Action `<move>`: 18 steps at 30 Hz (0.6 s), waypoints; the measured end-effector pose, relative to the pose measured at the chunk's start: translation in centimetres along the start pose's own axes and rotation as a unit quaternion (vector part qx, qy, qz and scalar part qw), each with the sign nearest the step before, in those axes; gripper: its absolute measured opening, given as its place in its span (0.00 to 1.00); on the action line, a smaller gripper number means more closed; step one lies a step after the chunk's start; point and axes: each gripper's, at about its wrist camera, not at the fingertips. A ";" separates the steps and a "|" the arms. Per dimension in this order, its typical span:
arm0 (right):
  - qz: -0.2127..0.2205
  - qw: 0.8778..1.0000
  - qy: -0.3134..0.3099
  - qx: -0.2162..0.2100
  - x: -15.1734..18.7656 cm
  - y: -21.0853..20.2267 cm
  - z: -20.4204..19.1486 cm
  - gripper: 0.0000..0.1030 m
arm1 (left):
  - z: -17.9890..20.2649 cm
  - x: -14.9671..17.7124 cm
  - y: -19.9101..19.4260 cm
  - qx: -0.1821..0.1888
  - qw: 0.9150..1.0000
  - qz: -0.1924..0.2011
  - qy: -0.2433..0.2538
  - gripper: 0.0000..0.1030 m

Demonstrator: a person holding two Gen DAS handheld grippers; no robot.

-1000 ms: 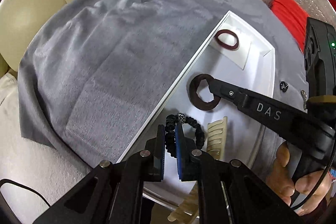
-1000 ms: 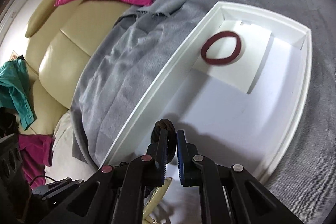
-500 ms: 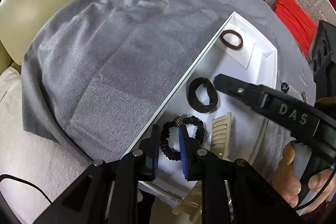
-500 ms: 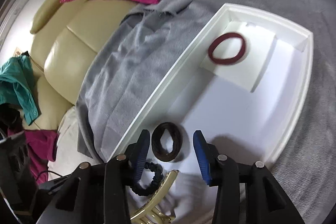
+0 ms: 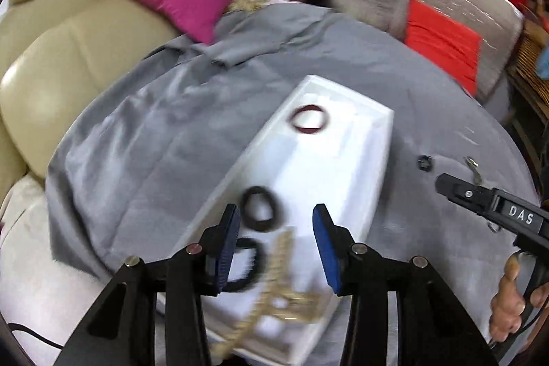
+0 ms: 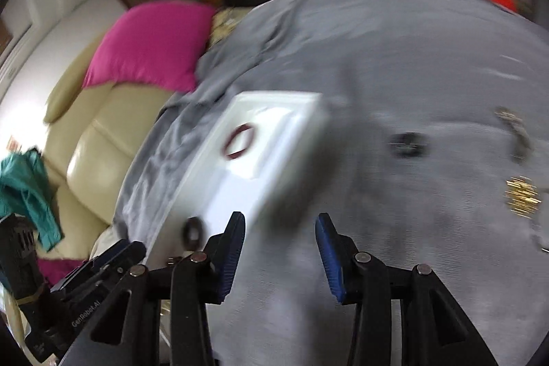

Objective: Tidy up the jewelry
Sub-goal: 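Grasp the silver bangle with the left tool while the right tool moves toward the gold brooch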

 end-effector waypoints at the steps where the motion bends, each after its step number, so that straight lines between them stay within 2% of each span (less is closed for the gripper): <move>1: 0.005 1.000 0.008 0.008 0.2 -0.9 1.2 0.44 | 0.9 0.1 0.1 0.003 1.000 0.002 0.008 0.44; 9: 0.052 0.991 0.111 0.051 2.7 -8.2 12.5 0.44 | 9.8 2.2 1.0 0.028 0.996 -0.006 0.081 0.44; 13: 0.068 0.985 0.153 0.046 3.4 -9.8 16.0 0.44 | 13.2 3.2 2.2 0.032 0.994 -0.017 0.103 0.44; 16: 0.068 0.982 0.164 0.065 3.8 -10.3 17.9 0.44 | 15.6 4.0 3.2 0.040 0.992 -0.031 0.113 0.44; 18: 0.071 0.977 0.192 0.065 4.5 -10.9 19.8 0.44 | 17.2 4.4 3.5 0.049 0.991 -0.037 0.121 0.44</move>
Point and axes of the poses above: each gripper's, at about its wrist camera, not at the fingertips, and y roughly the way its jaws point, z to its right, x to its underside, and after that the axes turned 8 degrees about -y, right-handed
